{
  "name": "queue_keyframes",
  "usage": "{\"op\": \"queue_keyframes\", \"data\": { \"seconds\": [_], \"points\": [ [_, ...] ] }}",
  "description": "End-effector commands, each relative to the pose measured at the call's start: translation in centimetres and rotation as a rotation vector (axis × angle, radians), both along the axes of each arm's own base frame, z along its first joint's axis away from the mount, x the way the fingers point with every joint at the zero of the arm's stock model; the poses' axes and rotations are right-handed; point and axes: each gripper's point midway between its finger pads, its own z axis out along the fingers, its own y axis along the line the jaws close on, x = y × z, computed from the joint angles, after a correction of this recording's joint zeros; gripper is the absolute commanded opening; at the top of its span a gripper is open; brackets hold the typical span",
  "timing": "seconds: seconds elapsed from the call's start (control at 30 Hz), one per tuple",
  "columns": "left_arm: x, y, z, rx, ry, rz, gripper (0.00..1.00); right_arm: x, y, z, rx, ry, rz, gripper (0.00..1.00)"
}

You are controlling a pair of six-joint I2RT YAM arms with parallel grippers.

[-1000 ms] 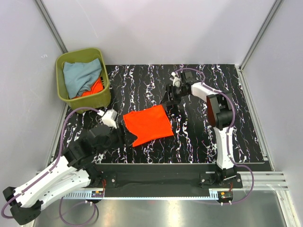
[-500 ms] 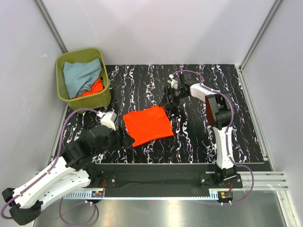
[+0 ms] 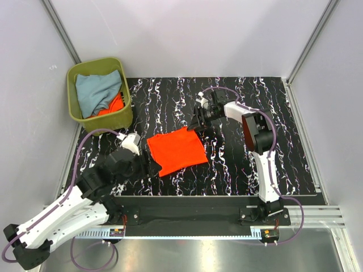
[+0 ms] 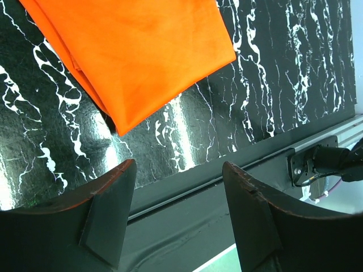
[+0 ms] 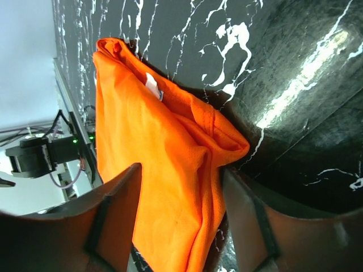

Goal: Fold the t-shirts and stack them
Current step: Neatly place the folded tshirt to the corner

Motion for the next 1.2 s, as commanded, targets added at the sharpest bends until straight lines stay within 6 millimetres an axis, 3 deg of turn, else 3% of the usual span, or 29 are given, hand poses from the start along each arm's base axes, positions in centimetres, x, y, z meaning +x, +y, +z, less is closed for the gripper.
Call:
{"op": "queue_keyframes", "data": {
  "seconds": [0.0, 0.2, 0.43, 0.7, 0.9, 1.13, 1.17],
  "points": [
    [0.6, -0.6, 0.9, -0.025, -0.012, 0.003, 0.68, -0.3, 0.0, -2.7, -0.064, -0.01, 0.016, 0.62],
    [0.9, -0.8, 0.8, -0.014, 0.004, -0.01, 0.68, -0.6, 0.3, -3.1, -0.055, -0.004, 0.033, 0.52],
    [1.1, -0.9, 1.0, 0.006, 0.004, -0.038, 0.68, -0.5, 0.5, -3.2, -0.061, -0.003, 0.031, 0.29],
    [1.0, 0.2, 1.1, 0.013, -0.002, -0.02, 0.68, 0.9, -0.3, -3.0, -0.141, -0.033, -0.042, 0.0],
    [0.8, 1.2, 0.9, 0.036, -0.004, -0.013, 0.68, 1.9, -4.1, -0.9, -0.293, -0.118, -0.163, 0.0],
    [1.0, 1.3, 0.1, 0.068, 0.013, -0.044, 0.68, 2.2, -10.3, 1.4, -0.441, -0.185, -0.255, 0.0],
    [1.1, 1.2, 0.1, 0.07, 0.012, -0.049, 0.68, 2.4, -11.9, 1.3, -0.484, -0.189, -0.276, 0.0]
  ]
}}
